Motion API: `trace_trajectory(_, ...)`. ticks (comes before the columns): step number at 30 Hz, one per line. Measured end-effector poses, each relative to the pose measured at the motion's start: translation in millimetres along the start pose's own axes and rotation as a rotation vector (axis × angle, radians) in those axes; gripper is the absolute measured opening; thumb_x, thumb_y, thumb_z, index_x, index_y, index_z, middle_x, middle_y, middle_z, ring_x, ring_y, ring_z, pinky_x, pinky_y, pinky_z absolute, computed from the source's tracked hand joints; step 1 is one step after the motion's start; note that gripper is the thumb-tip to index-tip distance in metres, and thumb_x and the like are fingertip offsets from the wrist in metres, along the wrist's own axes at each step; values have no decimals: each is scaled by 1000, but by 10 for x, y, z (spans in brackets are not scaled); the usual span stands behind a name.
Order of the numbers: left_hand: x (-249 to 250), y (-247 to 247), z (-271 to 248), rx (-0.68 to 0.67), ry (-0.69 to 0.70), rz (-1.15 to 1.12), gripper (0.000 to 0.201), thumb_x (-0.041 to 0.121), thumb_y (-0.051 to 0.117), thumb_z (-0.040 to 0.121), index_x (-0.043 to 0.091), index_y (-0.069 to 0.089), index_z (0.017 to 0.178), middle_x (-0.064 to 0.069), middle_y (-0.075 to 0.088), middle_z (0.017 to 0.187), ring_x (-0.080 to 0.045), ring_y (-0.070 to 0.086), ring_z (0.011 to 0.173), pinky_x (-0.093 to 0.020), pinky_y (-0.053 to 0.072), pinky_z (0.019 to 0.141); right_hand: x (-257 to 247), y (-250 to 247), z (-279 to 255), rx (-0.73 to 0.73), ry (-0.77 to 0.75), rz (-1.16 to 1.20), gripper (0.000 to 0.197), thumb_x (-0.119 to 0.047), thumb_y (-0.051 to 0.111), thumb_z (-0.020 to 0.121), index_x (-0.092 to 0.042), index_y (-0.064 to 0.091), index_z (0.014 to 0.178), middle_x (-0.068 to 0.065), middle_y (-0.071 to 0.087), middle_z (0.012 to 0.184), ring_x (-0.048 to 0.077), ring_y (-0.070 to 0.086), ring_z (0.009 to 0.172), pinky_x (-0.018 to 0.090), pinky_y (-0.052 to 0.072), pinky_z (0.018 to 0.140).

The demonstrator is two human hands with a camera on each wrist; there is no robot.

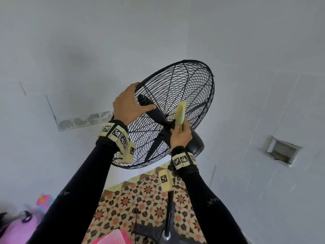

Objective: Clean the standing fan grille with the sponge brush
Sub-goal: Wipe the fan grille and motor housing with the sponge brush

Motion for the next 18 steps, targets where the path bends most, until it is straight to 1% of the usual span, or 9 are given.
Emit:
trace_trajectory(2,-29,-7,-3,3,-10,-1,103,74,84,64,27,48,147,5,63,140,-21,60,128,-47,48,106,15,137,-108,-108,-16,-40,44,-4,58,99,-18,59,142,-14,62,88,16,71,68,44,64,71)
trace_trajectory(4,-77,-35,-2,13,-20,-3,103,75,84,63,27,48,147,5,64,140,-21,60,129,-48,48,107,49,132,-217,-205,-12,-58,41,-4,58,100,-15,60,140,-16,61,89,8,71,62,42,64,66)
trace_trajectory(6,-92,-37,-11,14,-24,-4,103,76,83,62,28,48,147,5,64,139,-21,61,128,-49,48,107,28,-12,-203,-183,0,-27,40,-3,57,100,-11,60,139,-9,65,96,5,71,68,40,64,68)
trace_trajectory(8,-61,-19,-12,9,-14,-3,103,77,83,62,29,48,147,6,64,139,-20,61,128,-48,49,107,8,-155,-74,-60,54,73,41,-1,52,101,-9,56,141,2,62,115,15,71,87,40,64,75)
trace_trajectory(10,-17,-2,-14,5,-2,-7,104,77,83,62,29,48,147,7,64,139,-20,61,128,-49,50,106,-41,-152,55,4,96,114,43,-1,47,102,-10,52,144,5,59,122,23,66,98,42,63,83)
trace_trajectory(12,-22,0,-13,3,-4,-3,105,78,82,62,29,47,148,6,63,140,-20,60,128,-50,49,106,-77,-14,76,-15,96,26,43,-4,49,103,-12,51,145,6,61,116,19,64,87,40,62,84)
trace_trajectory(14,-58,-11,-17,7,-12,3,106,78,82,62,28,46,148,5,63,141,-21,60,129,-52,49,107,-57,136,2,-90,74,-23,42,-5,51,103,-12,52,144,9,64,115,15,65,79,39,63,80)
trace_trajectory(16,-95,-28,-17,14,-21,6,106,78,82,62,27,47,148,5,63,141,-21,60,129,-51,48,107,31,183,-126,-177,104,-5,40,-3,52,102,-9,54,141,13,64,116,20,69,84,41,64,73)
trace_trajectory(18,-93,-30,-24,18,-16,2,105,77,83,62,27,47,148,5,63,141,-21,60,129,-49,49,107,108,96,-185,-212,152,57,41,0,51,100,-5,54,140,11,59,119,28,69,93,38,64,71)
Point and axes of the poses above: each hand's wrist, its own z-axis towards the middle knuckle, its own y-axis out of the palm, x = y × z, the point moved 8 cm from there along z, towards the middle knuckle
